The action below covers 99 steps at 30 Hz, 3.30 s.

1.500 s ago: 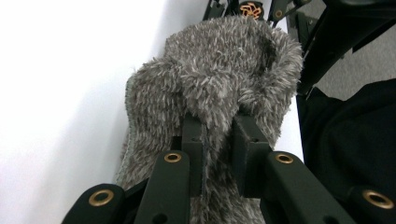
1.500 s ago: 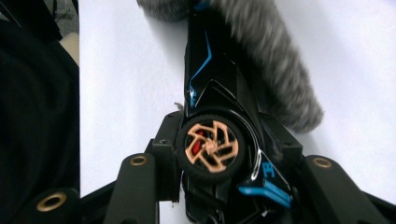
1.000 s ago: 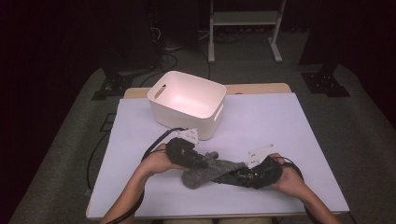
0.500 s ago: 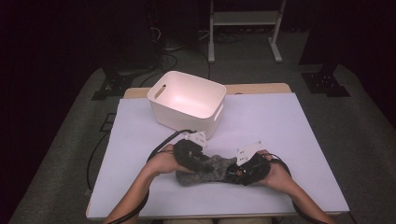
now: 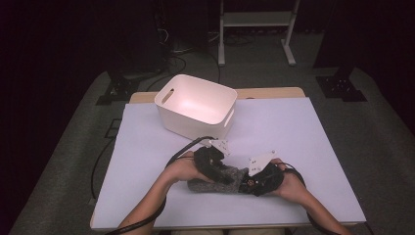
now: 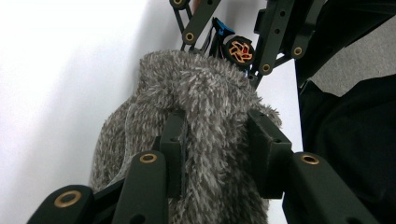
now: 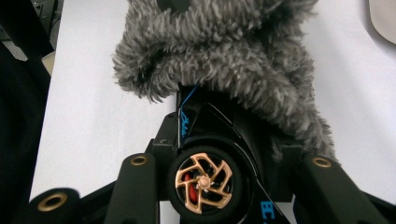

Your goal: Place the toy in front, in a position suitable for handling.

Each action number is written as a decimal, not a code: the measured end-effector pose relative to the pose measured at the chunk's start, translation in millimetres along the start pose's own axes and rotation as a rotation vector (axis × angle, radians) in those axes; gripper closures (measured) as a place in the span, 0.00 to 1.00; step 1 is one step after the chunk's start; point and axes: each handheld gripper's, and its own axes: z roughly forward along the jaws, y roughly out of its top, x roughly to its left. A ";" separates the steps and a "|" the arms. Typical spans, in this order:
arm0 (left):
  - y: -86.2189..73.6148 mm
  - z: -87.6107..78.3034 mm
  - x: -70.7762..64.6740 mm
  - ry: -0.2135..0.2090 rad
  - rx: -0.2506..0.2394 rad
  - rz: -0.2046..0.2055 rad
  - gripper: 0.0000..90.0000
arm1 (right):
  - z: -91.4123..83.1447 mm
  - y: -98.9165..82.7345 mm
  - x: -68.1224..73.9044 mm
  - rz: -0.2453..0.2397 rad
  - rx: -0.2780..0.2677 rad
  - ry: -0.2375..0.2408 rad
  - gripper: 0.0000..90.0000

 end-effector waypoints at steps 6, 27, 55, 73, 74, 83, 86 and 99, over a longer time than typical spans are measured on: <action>-8.1 -16.8 1.9 0.042 -0.007 -0.011 0.82 | 0.4 1.0 -3.1 0.013 0.000 0.013 0.62; -86.4 -115.9 13.1 0.255 -0.010 -0.146 0.87 | -19.9 -19.5 -23.1 0.042 0.009 -0.013 0.62; -122.1 -55.4 3.8 0.268 0.066 -0.178 0.60 | -18.9 -7.4 -1.1 0.153 0.031 0.055 0.36; -120.5 -54.0 -4.5 0.291 0.029 -0.171 0.51 | 4.9 -13.7 20.0 0.050 0.137 -0.004 0.20; -120.5 -54.3 -4.8 0.291 0.027 -0.167 0.50 | 5.0 -13.9 20.4 0.046 0.135 -0.002 0.20; -122.3 -52.7 -7.3 0.295 -0.006 -0.165 0.46 | -2.6 -16.5 17.4 0.078 0.101 0.043 0.20; -122.2 -52.5 -7.8 0.298 -0.016 -0.162 0.43 | -9.6 -14.1 13.8 0.095 0.086 0.049 0.20; -122.7 -57.6 -9.8 0.315 -0.066 -0.172 0.31 | -29.0 22.6 -8.0 0.088 0.055 0.058 0.22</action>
